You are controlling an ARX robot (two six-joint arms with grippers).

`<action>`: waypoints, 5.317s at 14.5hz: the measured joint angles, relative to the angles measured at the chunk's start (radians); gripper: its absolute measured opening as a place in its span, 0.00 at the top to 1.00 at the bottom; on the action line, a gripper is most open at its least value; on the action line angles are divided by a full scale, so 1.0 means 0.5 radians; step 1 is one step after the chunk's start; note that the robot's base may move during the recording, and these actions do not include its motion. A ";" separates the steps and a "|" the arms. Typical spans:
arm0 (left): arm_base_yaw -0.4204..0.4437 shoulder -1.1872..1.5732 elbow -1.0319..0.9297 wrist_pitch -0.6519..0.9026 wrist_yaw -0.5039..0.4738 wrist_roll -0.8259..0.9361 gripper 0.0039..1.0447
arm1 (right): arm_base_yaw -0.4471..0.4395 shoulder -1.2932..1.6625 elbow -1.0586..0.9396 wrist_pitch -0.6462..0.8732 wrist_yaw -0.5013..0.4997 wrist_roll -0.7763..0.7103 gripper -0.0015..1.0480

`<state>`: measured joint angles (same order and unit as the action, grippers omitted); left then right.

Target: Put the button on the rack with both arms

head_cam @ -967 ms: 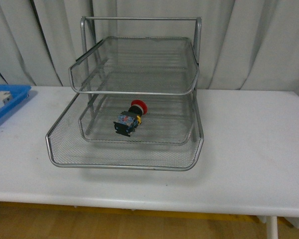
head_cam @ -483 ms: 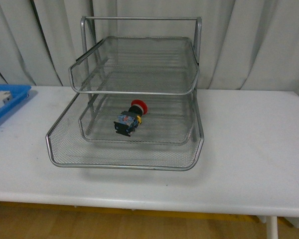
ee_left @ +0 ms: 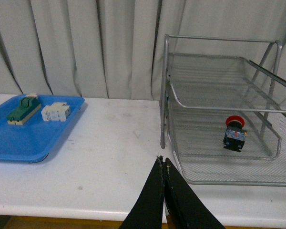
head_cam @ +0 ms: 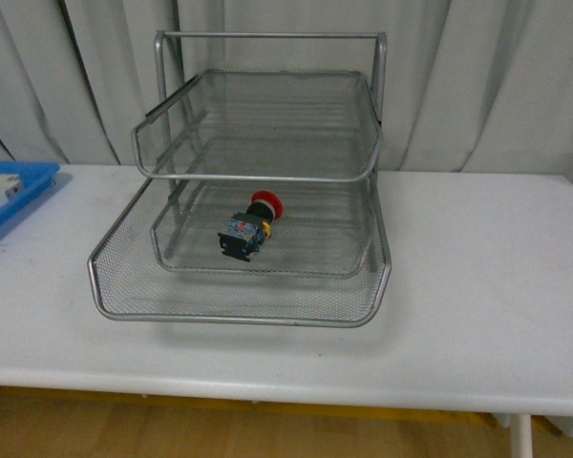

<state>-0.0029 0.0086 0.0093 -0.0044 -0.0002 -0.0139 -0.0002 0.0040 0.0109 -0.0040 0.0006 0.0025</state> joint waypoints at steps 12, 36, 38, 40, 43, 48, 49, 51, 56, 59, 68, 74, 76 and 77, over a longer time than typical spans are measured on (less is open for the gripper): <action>0.000 0.000 0.000 0.001 0.000 0.002 0.06 | 0.623 2.802 1.292 1.001 -0.273 0.611 0.06; 0.000 0.000 0.000 0.001 0.000 0.006 0.06 | 1.150 4.111 2.296 0.243 -0.218 0.709 0.98; 0.000 0.000 0.000 0.001 0.000 0.006 0.06 | 1.079 4.129 2.375 0.230 -0.218 0.687 0.98; 0.000 0.000 0.000 0.000 0.001 0.006 0.06 | 0.995 4.163 2.511 0.224 -0.217 0.651 0.98; 0.000 0.000 0.000 0.002 0.001 0.006 0.06 | 0.867 4.277 2.695 0.105 -0.234 0.620 0.98; 0.000 0.000 0.000 0.001 0.000 0.006 0.06 | 0.874 4.234 2.679 0.135 -0.289 0.614 0.98; 0.000 0.000 0.000 0.000 0.000 0.006 0.06 | 0.896 4.183 2.647 0.146 -0.311 0.614 0.98; 0.000 0.000 0.000 0.001 0.000 0.006 0.06 | 0.974 4.074 2.541 0.124 -0.387 0.614 0.98; 0.000 0.000 0.000 0.001 0.000 0.006 0.06 | 1.019 4.132 2.437 0.101 -0.431 0.517 0.98; 0.000 0.000 0.000 0.001 0.000 0.006 0.06 | 1.003 4.309 2.562 0.092 -0.406 0.517 0.98; 0.000 0.000 0.000 0.002 0.001 0.006 0.06 | 0.847 4.501 2.855 0.183 -0.311 0.472 0.98; 0.000 0.000 0.000 0.001 0.000 0.006 0.06 | 0.813 4.131 2.215 0.786 -0.402 0.652 0.98; 0.000 0.000 0.000 0.001 0.000 0.006 0.06 | 0.779 3.731 1.661 1.181 -0.550 0.748 0.98; 0.000 0.000 0.000 0.001 0.000 0.006 0.06 | 0.707 3.597 1.385 1.346 -0.583 0.794 0.98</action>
<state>-0.0029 0.0086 0.0093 -0.0040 -0.0002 -0.0109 0.3534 1.8027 0.7032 0.6689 -0.2909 0.3996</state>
